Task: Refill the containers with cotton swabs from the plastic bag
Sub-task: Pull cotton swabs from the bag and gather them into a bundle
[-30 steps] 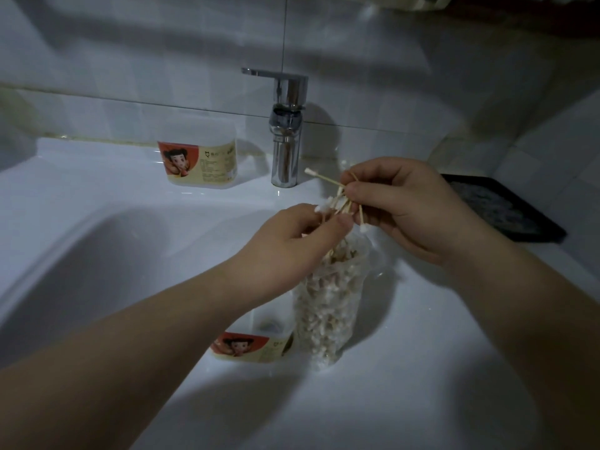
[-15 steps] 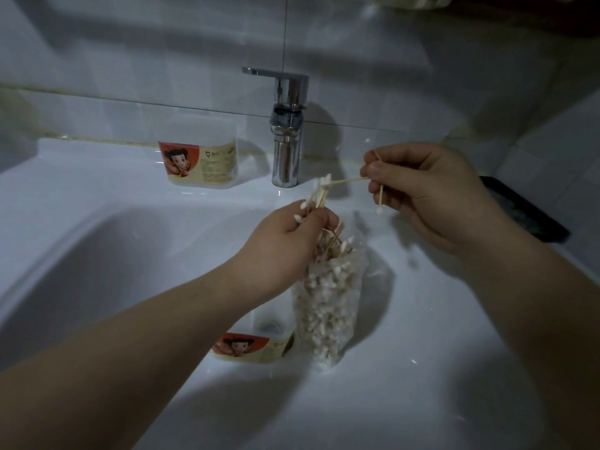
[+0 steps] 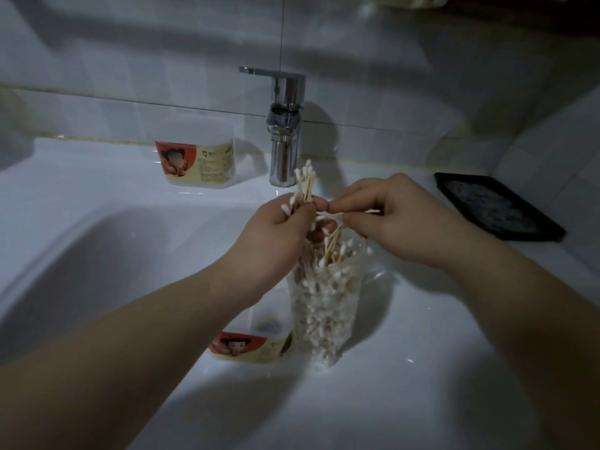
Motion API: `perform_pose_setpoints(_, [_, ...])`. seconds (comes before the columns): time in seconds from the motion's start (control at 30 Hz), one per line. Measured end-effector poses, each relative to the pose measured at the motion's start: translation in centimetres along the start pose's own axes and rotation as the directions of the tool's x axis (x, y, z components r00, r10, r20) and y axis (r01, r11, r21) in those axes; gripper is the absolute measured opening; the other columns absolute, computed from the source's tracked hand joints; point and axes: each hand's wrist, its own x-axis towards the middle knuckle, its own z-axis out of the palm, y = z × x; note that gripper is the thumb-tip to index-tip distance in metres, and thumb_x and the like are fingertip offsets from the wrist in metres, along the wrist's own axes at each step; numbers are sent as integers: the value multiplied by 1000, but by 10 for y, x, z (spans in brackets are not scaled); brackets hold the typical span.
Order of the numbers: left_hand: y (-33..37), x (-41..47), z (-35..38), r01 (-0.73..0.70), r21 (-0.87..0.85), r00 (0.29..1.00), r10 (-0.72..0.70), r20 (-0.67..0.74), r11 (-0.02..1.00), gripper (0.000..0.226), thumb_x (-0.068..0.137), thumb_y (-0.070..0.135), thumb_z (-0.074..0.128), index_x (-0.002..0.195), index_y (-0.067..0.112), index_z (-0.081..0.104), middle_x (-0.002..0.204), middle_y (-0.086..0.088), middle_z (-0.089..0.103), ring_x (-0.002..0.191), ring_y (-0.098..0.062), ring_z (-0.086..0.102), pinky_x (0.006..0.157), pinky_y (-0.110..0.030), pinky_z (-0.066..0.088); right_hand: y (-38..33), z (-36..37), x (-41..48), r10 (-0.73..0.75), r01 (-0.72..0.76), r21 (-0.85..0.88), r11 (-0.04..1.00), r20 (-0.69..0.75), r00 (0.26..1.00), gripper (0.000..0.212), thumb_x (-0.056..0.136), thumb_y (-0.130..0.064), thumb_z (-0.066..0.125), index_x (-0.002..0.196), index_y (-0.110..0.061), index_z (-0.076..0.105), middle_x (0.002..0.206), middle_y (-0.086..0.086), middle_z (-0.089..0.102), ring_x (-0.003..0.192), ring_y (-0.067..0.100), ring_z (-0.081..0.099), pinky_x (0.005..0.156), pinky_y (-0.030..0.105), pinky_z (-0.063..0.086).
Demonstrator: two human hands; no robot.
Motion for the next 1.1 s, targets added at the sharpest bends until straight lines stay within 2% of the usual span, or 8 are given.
perform_pose_setpoints(0.13, [-1,1,-1,-13,42,1000,13,1,999,25,106,20,48,106,21,73,83,6,77,78,-3,71,67,-17,51,-3,1,0,21,-20,24,1000,-45,999,28,93,-3,69,111,-21,80,106,-17,72,84,-11,64,79,8,44])
perform_pose_setpoints(0.3, [0,-3,0,-93,124,995,87,56,988,27,106,22,50,102,12,75,84,1,77,74,-4,67,68,-16,50,-8,2,-1,81,-48,221,974,-146,986,28,86,-3,77,102,-27,81,92,-10,79,85,0,73,84,16,55])
perform_pose_setpoints(0.43, [2,-4,-1,-126,146,989,113,98,981,30,107,22,49,90,17,73,69,15,73,62,7,62,57,-6,44,-8,9,0,105,-33,313,949,-216,971,31,84,-2,79,99,-29,78,77,-6,78,74,4,73,76,14,54])
perform_pose_setpoints(0.6, [1,-5,-2,-131,157,989,118,93,979,34,107,23,50,81,16,72,65,14,72,59,6,63,56,-7,44,-8,11,2,156,-60,417,907,-202,967,36,84,3,75,115,-15,78,98,1,79,90,9,76,86,20,57])
perform_pose_setpoints(0.8, [-3,0,-2,-45,122,995,34,96,992,32,108,27,48,103,12,76,94,-4,79,93,-25,74,84,-36,55,-9,9,2,153,-24,546,837,-193,969,45,82,11,73,116,-17,74,108,0,78,95,16,76,85,25,60])
perform_pose_setpoints(0.9, [-1,-1,-2,-39,126,994,25,108,991,33,108,25,47,101,13,76,94,-2,79,88,-17,75,84,-34,56,-10,11,2,146,-12,531,847,-210,967,44,83,10,73,118,-17,74,109,0,78,92,19,77,86,26,60])
perform_pose_setpoints(1.0, [-1,-1,-2,-49,132,992,33,123,990,34,108,25,47,100,12,76,95,-2,79,90,-24,74,85,-39,56,-13,17,1,127,5,463,887,-255,959,46,85,9,73,121,-19,72,109,-2,76,89,17,76,87,24,59])
perform_pose_setpoints(1.1, [0,-1,-2,-80,147,989,60,135,986,35,108,27,48,90,14,76,80,3,76,75,-14,67,74,-32,52,-17,25,0,138,21,453,891,-315,939,49,86,6,73,123,-26,70,113,-3,73,92,10,74,85,26,60])
